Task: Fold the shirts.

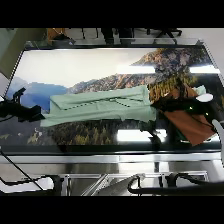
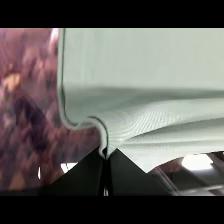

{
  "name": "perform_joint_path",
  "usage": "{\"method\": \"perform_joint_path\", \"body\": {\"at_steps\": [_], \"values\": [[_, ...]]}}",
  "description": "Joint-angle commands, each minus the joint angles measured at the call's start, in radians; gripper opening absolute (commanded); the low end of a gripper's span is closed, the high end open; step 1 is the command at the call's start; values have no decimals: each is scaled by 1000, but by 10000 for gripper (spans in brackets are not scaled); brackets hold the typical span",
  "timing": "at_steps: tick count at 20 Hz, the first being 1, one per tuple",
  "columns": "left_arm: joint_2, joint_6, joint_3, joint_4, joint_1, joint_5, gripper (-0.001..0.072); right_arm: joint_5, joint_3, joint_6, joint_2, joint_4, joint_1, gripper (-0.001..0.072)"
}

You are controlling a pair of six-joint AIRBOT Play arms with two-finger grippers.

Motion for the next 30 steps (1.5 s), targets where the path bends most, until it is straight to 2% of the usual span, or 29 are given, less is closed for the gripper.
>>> {"method": "perform_joint_path", "body": {"at_steps": [1,4,8,14,15,16,17,18,19,20,21,23,25,30], "values": [[-92,-9,160,-42,-64,6,13,-74,249,-39,-188,40,68,19],[-214,-50,292,-40,-121,43,13,-89,401,-38,-344,38,83,19],[-381,-83,436,-33,-145,23,13,-128,463,-39,-476,14,81,19],[-525,-92,576,-34,-144,-63,16,-139,463,-39,-535,-36,81,21],[-534,-96,587,-34,-145,-71,17,-134,465,-40,-531,-36,81,29],[-535,-100,592,-34,-144,-82,21,-118,472,-55,-528,-36,80,79],[-533,-99,599,-34,-144,-96,243,-93,487,-66,-519,-40,77,259],[-532,-101,612,-33,-142,-112,605,-63,507,-65,-507,-52,70,349],[-532,-115,631,-33,-138,-134,697,-43,528,-65,-494,-74,63,458],[-532,-126,656,-34,-134,-158,697,-38,547,-60,-480,-113,51,602],[-532,-137,682,-33,-132,-177,697,-40,555,-31,-469,-149,39,667],[-531,-170,738,-36,-126,-218,697,-26,556,27,-476,-177,20,667],[-527,-185,778,-45,-124,-259,697,-1,556,31,-507,-179,15,695],[-429,-156,660,-44,-126,-232,696,52,556,29,-596,-125,19,695]]}}
